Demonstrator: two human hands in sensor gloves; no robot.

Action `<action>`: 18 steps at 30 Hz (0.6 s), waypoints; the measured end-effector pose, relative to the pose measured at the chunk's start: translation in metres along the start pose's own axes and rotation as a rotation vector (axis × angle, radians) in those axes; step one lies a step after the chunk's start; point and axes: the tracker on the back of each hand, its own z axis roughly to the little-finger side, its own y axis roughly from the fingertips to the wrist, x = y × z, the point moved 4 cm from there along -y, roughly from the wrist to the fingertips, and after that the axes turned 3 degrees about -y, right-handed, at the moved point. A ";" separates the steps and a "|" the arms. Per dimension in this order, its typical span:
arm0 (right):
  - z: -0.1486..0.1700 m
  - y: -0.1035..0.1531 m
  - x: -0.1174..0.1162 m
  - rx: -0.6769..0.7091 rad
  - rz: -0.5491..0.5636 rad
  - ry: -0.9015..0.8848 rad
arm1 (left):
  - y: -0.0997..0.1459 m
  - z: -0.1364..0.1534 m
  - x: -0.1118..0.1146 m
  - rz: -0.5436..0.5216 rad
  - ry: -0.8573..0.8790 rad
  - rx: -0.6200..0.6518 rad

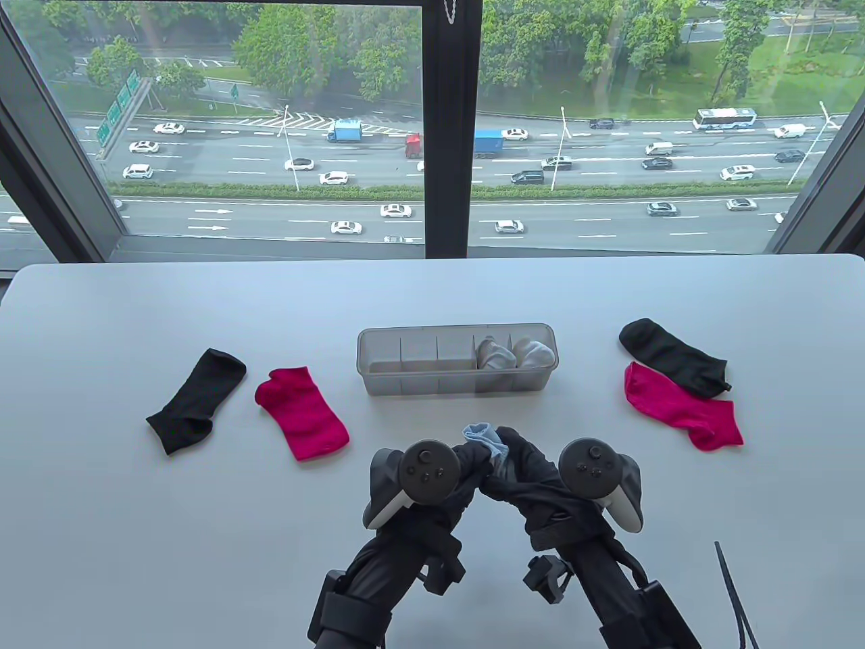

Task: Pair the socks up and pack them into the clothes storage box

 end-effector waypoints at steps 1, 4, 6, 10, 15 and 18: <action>0.002 0.001 0.001 -0.004 0.005 -0.004 | 0.001 -0.001 0.000 0.001 -0.016 -0.001; 0.008 0.001 0.002 -0.029 0.022 -0.040 | 0.001 -0.011 0.003 -0.052 -0.112 -0.027; 0.013 0.001 0.000 -0.040 -0.010 -0.095 | 0.002 -0.007 -0.003 -0.123 -0.173 -0.099; 0.008 -0.002 -0.004 -0.021 -0.106 -0.046 | 0.001 0.018 -0.013 -0.156 -0.120 -0.165; 0.003 -0.006 -0.024 -0.025 -0.253 0.006 | 0.001 0.030 -0.016 -0.166 -0.104 -0.190; 0.000 -0.008 -0.040 -0.042 -0.331 0.109 | -0.004 0.020 -0.012 -0.131 -0.040 -0.124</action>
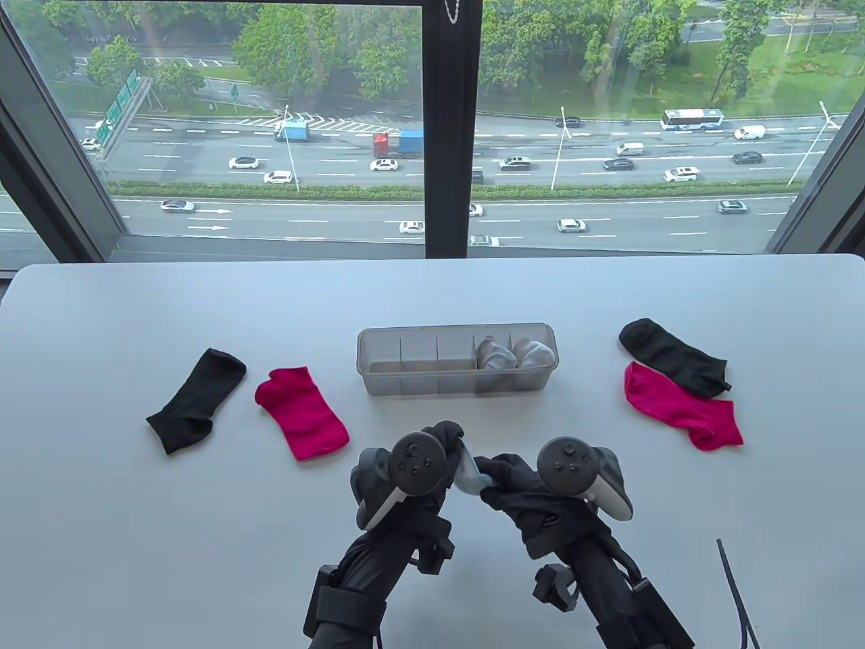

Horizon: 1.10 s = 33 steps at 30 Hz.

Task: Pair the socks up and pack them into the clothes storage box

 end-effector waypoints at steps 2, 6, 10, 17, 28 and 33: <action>-0.001 -0.002 0.000 -0.010 -0.014 -0.050 | 0.000 -0.009 0.003 0.029 0.026 0.069; 0.008 0.010 0.026 -0.002 0.256 -0.177 | 0.003 -0.023 0.014 0.114 0.148 0.202; 0.023 0.026 0.051 -0.033 0.441 -0.350 | 0.009 -0.035 0.020 0.160 0.057 0.264; 0.020 0.039 0.062 0.081 0.579 -0.566 | 0.003 -0.019 0.019 0.116 0.066 0.117; -0.003 0.036 0.048 0.103 0.549 -0.052 | 0.002 -0.012 0.028 0.251 0.379 0.143; 0.002 0.036 0.053 0.065 0.562 -0.045 | 0.002 -0.020 0.028 0.273 0.274 0.176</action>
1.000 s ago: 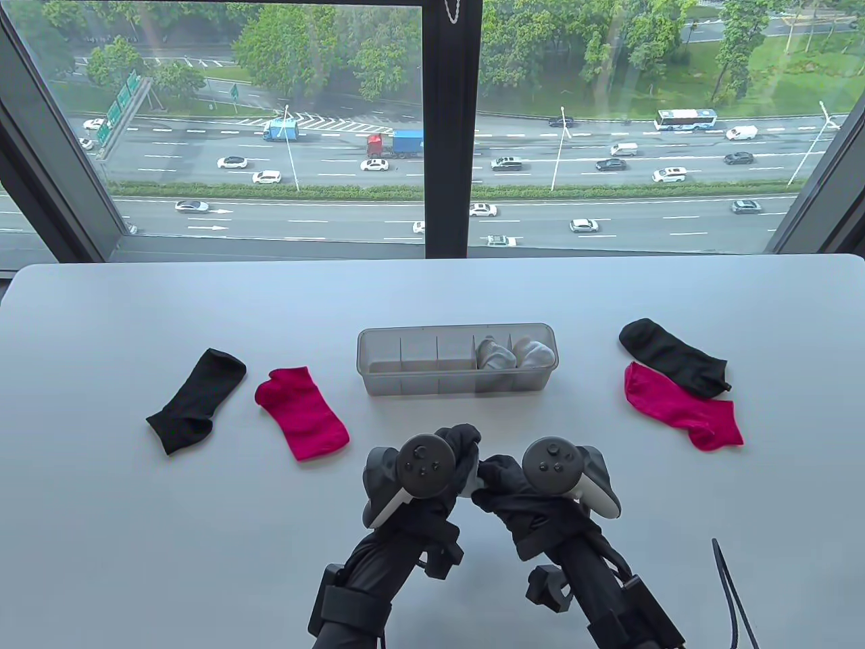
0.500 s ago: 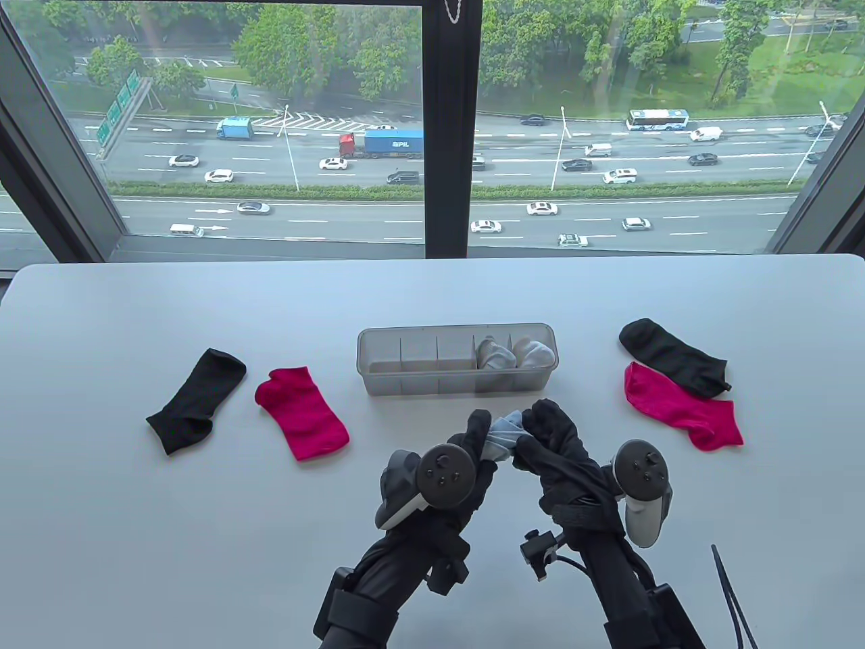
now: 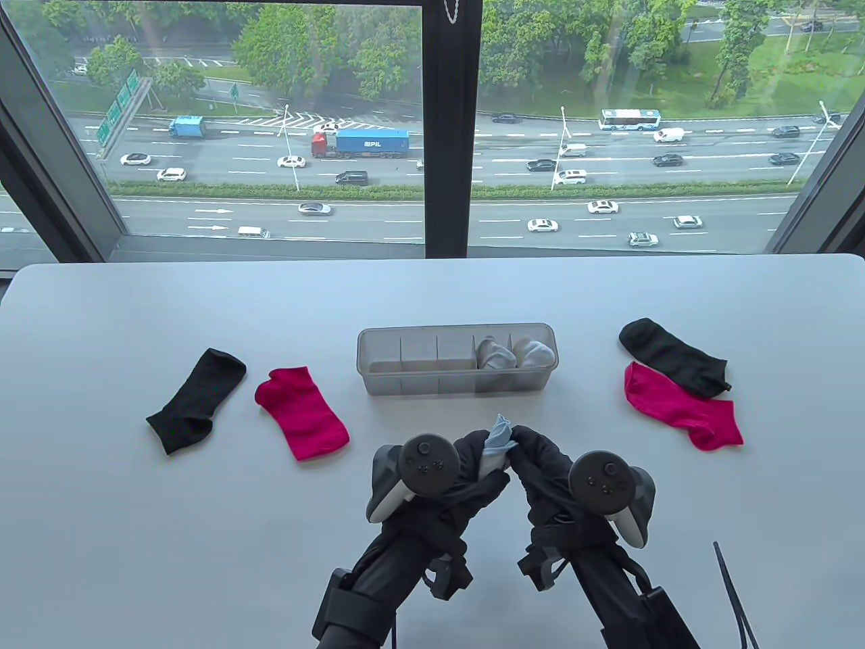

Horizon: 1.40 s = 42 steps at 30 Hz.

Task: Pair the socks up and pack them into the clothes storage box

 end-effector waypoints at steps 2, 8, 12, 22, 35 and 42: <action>0.006 -0.002 0.004 -0.038 0.009 -0.085 | 0.000 -0.004 0.005 0.068 0.003 0.046; 0.009 -0.002 0.003 -0.034 -0.018 -0.165 | 0.004 -0.002 -0.004 0.082 0.075 0.039; 0.011 -0.001 0.001 -0.041 -0.017 -0.154 | 0.011 -0.009 -0.018 -0.136 -0.228 -0.056; -0.007 0.003 -0.017 -0.018 -0.086 -0.297 | 0.003 -0.015 0.000 -0.003 -0.342 -0.034; 0.027 0.003 0.011 -0.103 0.075 -0.166 | 0.015 0.012 -0.031 -0.207 -0.104 -0.063; 0.013 -0.003 -0.037 -0.073 -0.423 -0.353 | 0.012 0.013 -0.029 -0.165 0.028 -0.043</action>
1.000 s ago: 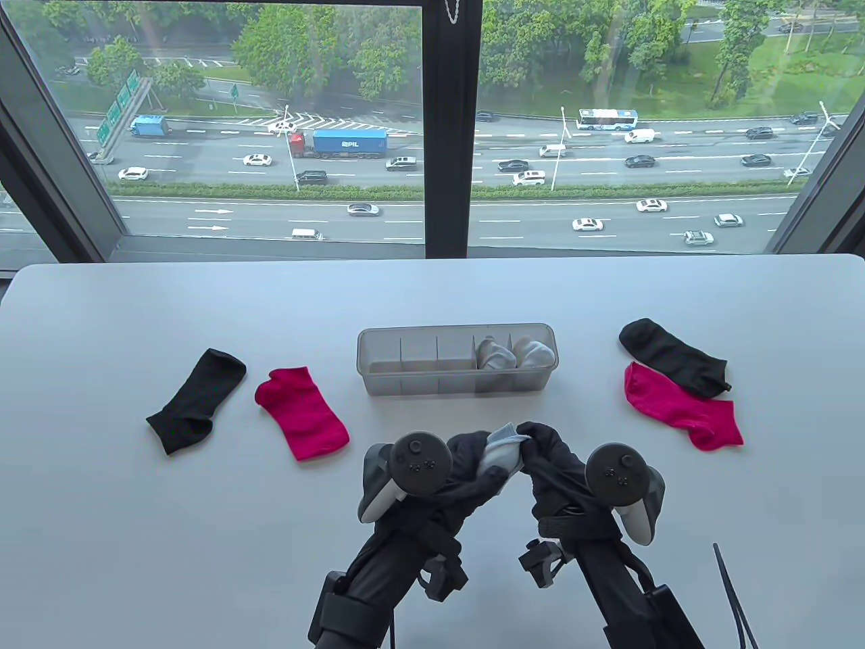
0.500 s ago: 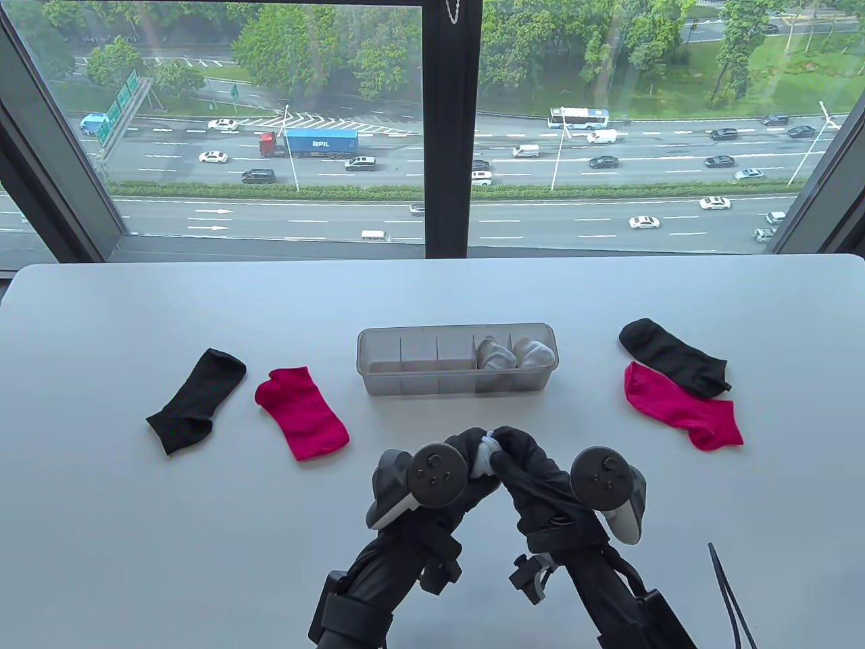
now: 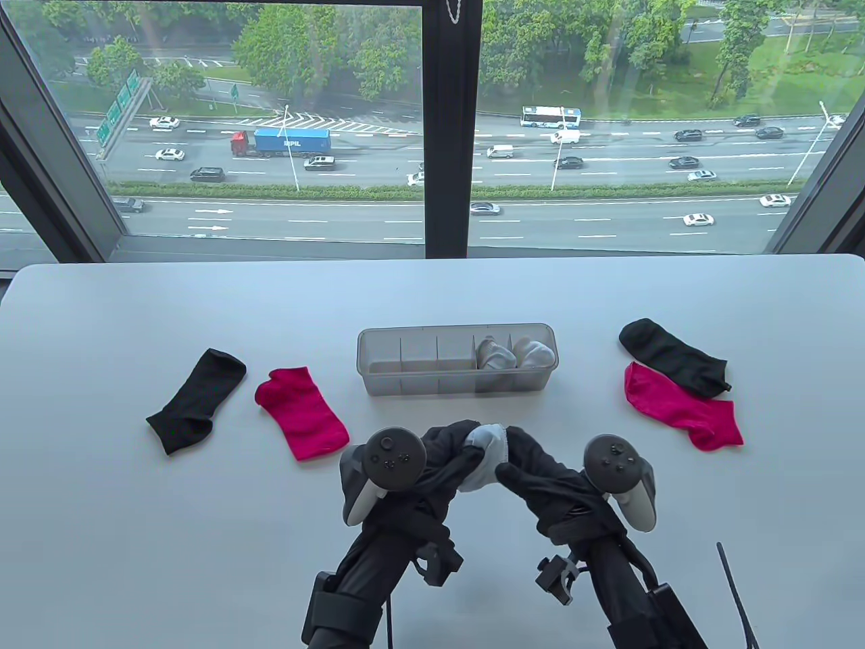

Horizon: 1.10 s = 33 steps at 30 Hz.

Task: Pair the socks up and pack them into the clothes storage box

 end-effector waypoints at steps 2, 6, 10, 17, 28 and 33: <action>0.000 -0.001 0.001 -0.013 0.121 -0.036 | -0.001 0.001 0.003 0.005 -0.003 -0.024; -0.002 0.002 0.011 0.017 0.135 0.067 | -0.003 0.001 0.008 0.106 0.172 0.032; -0.010 0.007 0.023 0.074 0.135 0.148 | -0.004 -0.001 0.008 0.226 0.323 0.116; -0.021 0.006 0.008 0.067 0.166 0.315 | 0.001 -0.001 0.007 0.183 0.011 -0.006; -0.012 0.002 0.012 0.028 0.062 0.402 | 0.002 0.002 0.007 0.278 -0.103 -0.012; -0.018 0.001 0.008 0.017 0.084 0.450 | 0.004 0.008 0.001 0.147 -0.108 -0.059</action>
